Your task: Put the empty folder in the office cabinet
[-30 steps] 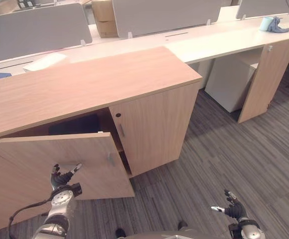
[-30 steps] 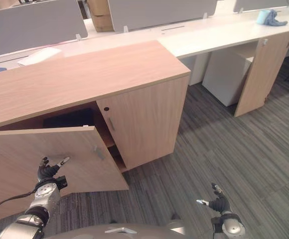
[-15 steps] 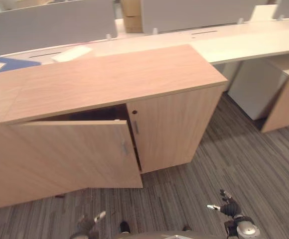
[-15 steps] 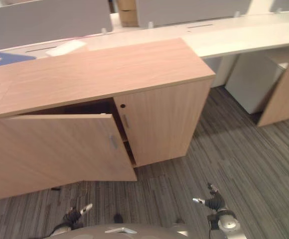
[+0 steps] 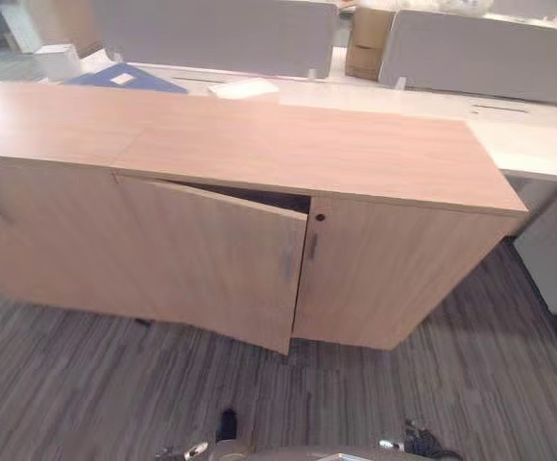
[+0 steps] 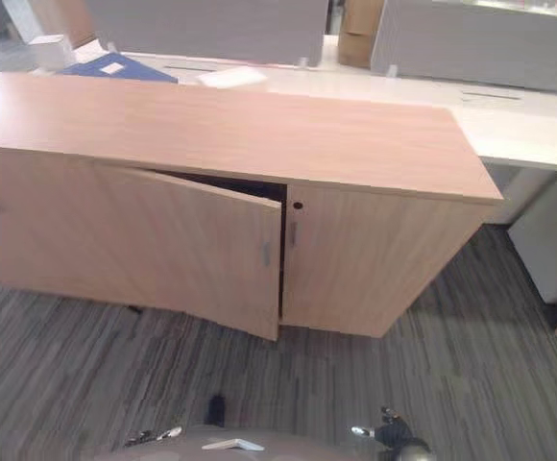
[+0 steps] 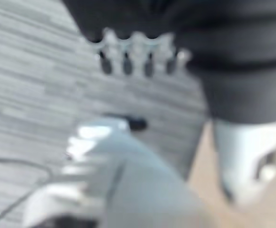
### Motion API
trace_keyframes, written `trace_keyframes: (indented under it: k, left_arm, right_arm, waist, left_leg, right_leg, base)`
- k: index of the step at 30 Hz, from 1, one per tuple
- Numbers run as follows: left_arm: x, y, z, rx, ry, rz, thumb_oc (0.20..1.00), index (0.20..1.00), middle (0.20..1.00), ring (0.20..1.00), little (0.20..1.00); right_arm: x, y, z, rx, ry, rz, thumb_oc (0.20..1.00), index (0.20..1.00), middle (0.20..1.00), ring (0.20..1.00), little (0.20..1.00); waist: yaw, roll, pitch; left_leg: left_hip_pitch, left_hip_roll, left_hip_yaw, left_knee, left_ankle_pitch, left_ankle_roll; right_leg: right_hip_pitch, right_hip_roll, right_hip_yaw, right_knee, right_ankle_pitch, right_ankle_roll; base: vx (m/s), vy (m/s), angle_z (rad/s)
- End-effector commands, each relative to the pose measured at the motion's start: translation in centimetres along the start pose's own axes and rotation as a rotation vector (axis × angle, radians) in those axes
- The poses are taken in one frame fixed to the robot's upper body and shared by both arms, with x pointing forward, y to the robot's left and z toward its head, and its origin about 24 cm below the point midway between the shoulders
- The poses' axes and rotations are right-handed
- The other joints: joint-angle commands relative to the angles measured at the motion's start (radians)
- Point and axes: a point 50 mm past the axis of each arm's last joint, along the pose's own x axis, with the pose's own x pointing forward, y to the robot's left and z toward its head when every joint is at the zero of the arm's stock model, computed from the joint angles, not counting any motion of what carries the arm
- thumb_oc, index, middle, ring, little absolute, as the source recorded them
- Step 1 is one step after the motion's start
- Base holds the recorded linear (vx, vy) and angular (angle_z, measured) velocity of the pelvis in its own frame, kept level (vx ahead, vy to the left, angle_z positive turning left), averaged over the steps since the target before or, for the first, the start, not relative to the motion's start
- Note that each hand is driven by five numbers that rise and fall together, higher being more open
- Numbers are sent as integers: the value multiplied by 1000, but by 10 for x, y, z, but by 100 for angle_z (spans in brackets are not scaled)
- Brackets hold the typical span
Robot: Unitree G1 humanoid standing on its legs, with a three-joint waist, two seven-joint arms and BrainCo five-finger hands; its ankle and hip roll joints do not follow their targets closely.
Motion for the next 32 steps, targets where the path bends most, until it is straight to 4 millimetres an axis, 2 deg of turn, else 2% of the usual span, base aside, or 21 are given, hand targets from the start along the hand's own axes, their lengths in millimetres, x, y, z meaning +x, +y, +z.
trace_keyframes:
  k: [1,3,4,7,9,12,13,15,20,26,32]
  left_arm:
    - [7,-7,43,58,-108,-42,1000,1000,1000,1000,1000]
    - [7,-9,46,66,-111,-55,1000,1000,1000,1000,1000]
    - [7,-11,45,64,-113,-69,1000,1000,1000,1000,1000]
    - [6,-13,39,57,-98,-90,1000,1000,1000,1000,1000]
    - [5,-11,31,54,-79,-94,1000,1000,1000,1000,1000]
    - [5,-10,30,51,-75,-94,1000,1000,1000,1000,1000]
    - [4,-7,23,41,-59,-98,1000,1000,1000,1000,1000]
    - [3,-4,19,22,-38,-82,1000,1000,1000,1000,1000]
    - [3,2,15,-15,11,-23,1000,1000,1000,1000,1000]
    - [5,-5,8,-47,54,-30,1000,1000,1000,1000,1000]
    - [6,-12,11,-27,35,-49,1000,1000,1000,1000,1000]
  right_arm:
    - [3,-23,35,46,-81,-87,1000,1000,1000,1000,1000]
    - [3,-26,37,55,-81,-98,1000,1000,1000,1000,1000]
    - [2,-31,38,47,-66,-104,1000,1000,1000,1000,1000]
    - [1,-34,35,12,-44,-106,1000,1000,1000,1000,1000]
    - [1,-34,36,19,-53,-108,1000,1000,1000,1000,1000]
    - [2,-33,37,17,-56,-109,1000,1000,1000,1000,1000]
    - [3,-29,37,10,-63,-108,1000,1000,1000,1000,1000]
    - [3,-25,36,-4,-59,-98,1000,1000,1000,1000,1000]
    - [5,-17,26,-12,-15,-86,1000,1000,1000,1000,1000]
    - [4,-13,14,2,39,-89,1000,1000,1000,1000,1000]
    - [6,-6,16,-8,39,-88,1000,1000,1000,1000,1000]
  waist:
    - [-11,-6,104]
    - [-11,-3,109]
    - [-11,-1,110]
    - [-3,-9,102]
    - [8,-15,95]
    - [10,-15,93]
    - [11,-10,83]
    - [2,-4,74]
    - [-6,-10,63]
    - [-1,-20,56]
    - [-7,-30,46]
  left_leg:
    - [143,-58,113,12,-28,-129]
    - [135,-70,107,31,-35,-128]
    - [125,-110,86,77,-67,-117]
    - [115,-205,84,185,-163,-79]
    - [107,-252,70,230,-205,-56]
    - [108,-261,66,233,-212,-50]
    - [125,-276,61,189,-206,-33]
    - [150,-268,64,111,-176,-26]
    - [175,-273,37,33,-141,-17]
    - [188,-281,36,22,-144,-7]
    - [202,-284,50,22,-156,4]
  right_leg:
    - [-5,-63,-13,-11,35,35]
    - [-4,-63,-12,-14,35,32]
    - [-5,-67,-7,-21,42,28]
    - [-9,-86,-11,-51,69,33]
    - [-16,-93,-7,-60,81,41]
    - [-20,-93,-4,-61,83,42]
    - [-34,-82,5,-61,86,48]
    - [-40,-66,22,-66,89,49]
    - [-36,-37,57,-76,95,49]
    - [-27,-34,55,-77,96,52]
    - [-22,-32,73,-75,97,52]
  base:
    - [-146,-92,47]
    - [-113,-40,36]
    - [-149,-28,31]
    - [-103,4,3]
    - [-57,3,13]
    - [-33,22,-1]
    - [-31,87,-9]
    - [-8,85,-16]
    - [24,21,-6]
    - [58,25,9]
    - [47,23,3]
